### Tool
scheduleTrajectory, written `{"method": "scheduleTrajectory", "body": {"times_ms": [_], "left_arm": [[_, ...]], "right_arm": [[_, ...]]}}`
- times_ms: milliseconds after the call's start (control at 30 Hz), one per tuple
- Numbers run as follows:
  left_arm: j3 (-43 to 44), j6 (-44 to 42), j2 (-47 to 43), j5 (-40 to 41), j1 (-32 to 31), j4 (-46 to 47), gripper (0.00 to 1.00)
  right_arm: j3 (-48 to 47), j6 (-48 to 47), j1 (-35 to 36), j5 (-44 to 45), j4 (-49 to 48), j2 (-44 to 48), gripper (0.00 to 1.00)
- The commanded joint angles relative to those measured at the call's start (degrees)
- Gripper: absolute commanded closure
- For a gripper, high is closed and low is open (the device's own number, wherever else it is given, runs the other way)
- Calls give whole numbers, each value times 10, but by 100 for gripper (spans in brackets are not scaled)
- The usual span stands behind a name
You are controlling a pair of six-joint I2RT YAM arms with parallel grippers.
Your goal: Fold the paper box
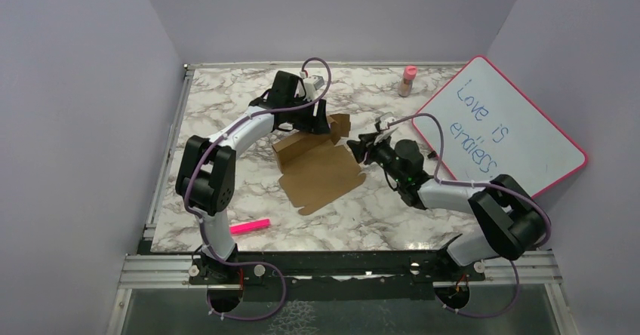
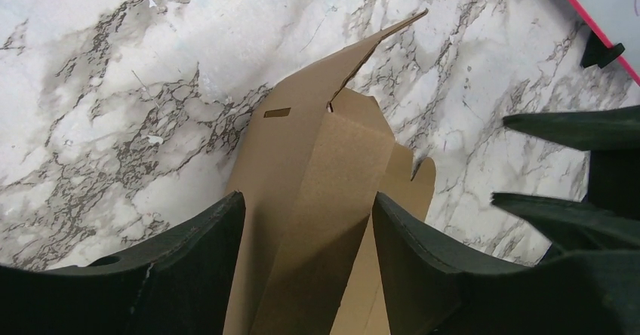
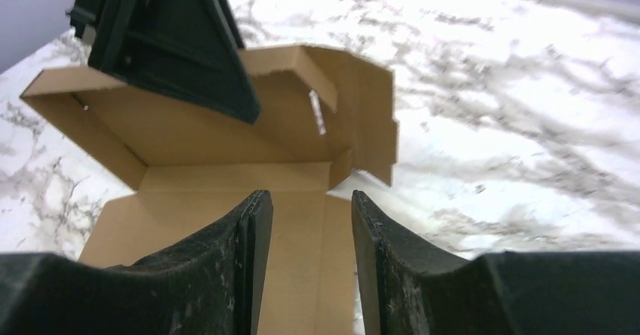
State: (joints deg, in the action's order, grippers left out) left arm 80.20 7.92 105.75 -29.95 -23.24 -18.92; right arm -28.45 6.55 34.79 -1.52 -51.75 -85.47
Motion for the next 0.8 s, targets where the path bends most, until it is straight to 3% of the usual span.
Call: {"method": "scheduleTrajectory", "body": {"times_ms": [0, 67, 200, 367, 767], "left_arm": [[-3, 4, -2, -29, 4, 14, 37], [-4, 4, -3, -32, 5, 14, 37], [-6, 4, -8, -33, 7, 14, 37], [-9, 3, -13, -36, 11, 14, 37], [-11, 5, -28, -55, 23, 16, 36]], "right_arm": [[4, -24, -38, -12, 17, 32, 52], [-19, -23, -75, -40, 35, 17, 52], [-89, -41, -141, -200, 64, -38, 50], [-152, -106, -154, -331, 77, -106, 45], [-280, -147, -158, -436, 118, -237, 46]]}}
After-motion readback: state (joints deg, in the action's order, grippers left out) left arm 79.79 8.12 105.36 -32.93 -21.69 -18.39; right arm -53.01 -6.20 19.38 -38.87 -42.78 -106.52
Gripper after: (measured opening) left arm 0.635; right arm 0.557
